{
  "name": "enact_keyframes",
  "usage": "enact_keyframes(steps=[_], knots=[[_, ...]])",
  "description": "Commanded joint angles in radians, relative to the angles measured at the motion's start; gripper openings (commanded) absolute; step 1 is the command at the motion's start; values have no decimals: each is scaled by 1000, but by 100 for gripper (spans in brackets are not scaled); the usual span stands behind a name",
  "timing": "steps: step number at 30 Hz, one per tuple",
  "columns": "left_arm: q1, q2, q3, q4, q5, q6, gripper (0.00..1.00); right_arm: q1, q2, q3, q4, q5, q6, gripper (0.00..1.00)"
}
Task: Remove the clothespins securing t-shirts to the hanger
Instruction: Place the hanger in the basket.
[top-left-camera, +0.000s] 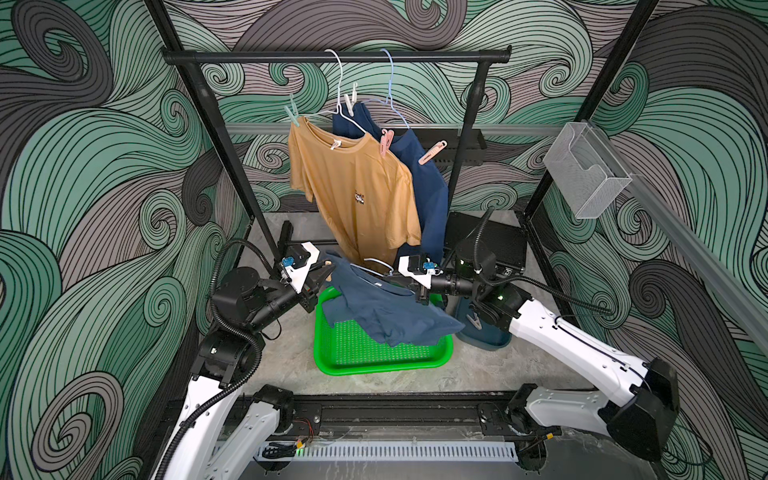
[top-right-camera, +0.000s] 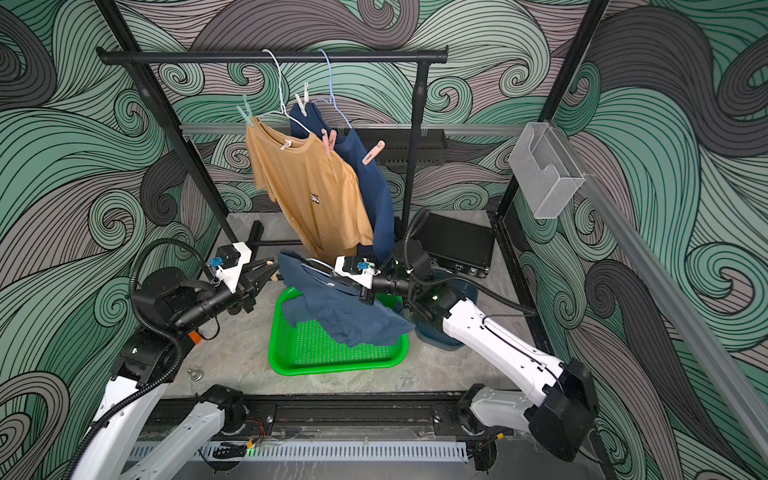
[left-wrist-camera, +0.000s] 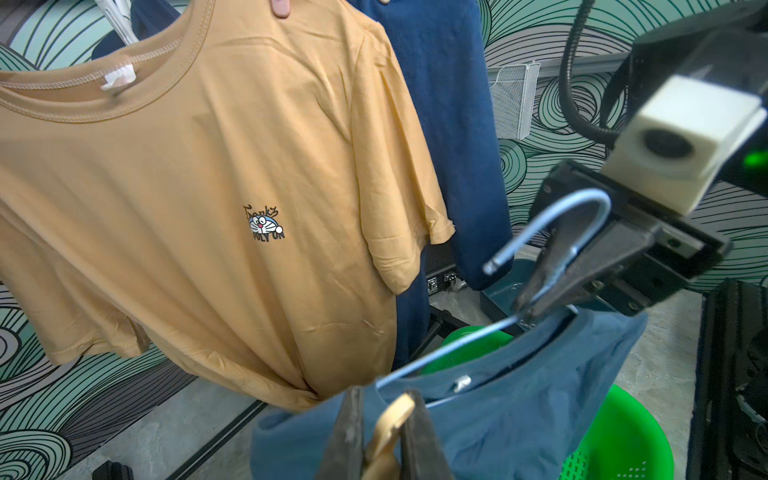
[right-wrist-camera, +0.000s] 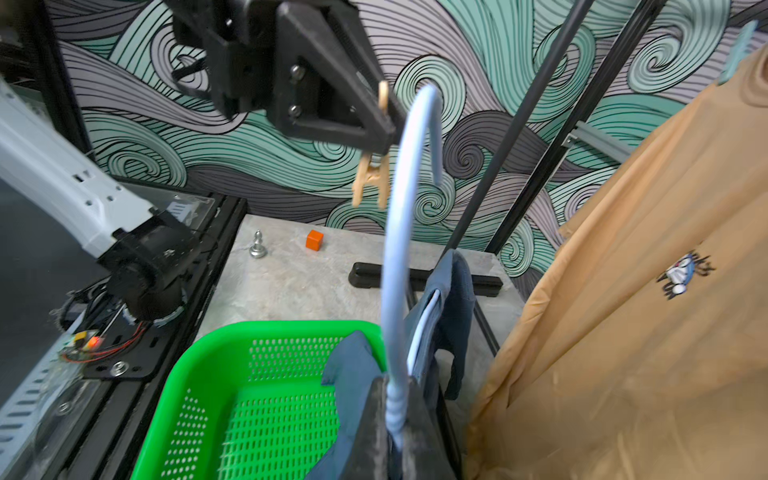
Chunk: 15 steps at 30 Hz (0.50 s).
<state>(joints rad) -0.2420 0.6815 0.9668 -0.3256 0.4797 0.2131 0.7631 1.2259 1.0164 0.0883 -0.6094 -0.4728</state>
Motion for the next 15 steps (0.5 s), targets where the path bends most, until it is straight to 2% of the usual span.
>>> enact_keyframes(steps=[1, 9, 15], knots=[[7, 5, 38, 2, 6, -12, 0, 29, -16, -62, 27, -6, -43, 0], [7, 14, 49, -1, -4, -3, 0, 119, -6, -196, 18, 201, -357, 0], [7, 21, 52, -1, -13, 5, 0, 195, 70, -238, 25, 342, -631, 0]])
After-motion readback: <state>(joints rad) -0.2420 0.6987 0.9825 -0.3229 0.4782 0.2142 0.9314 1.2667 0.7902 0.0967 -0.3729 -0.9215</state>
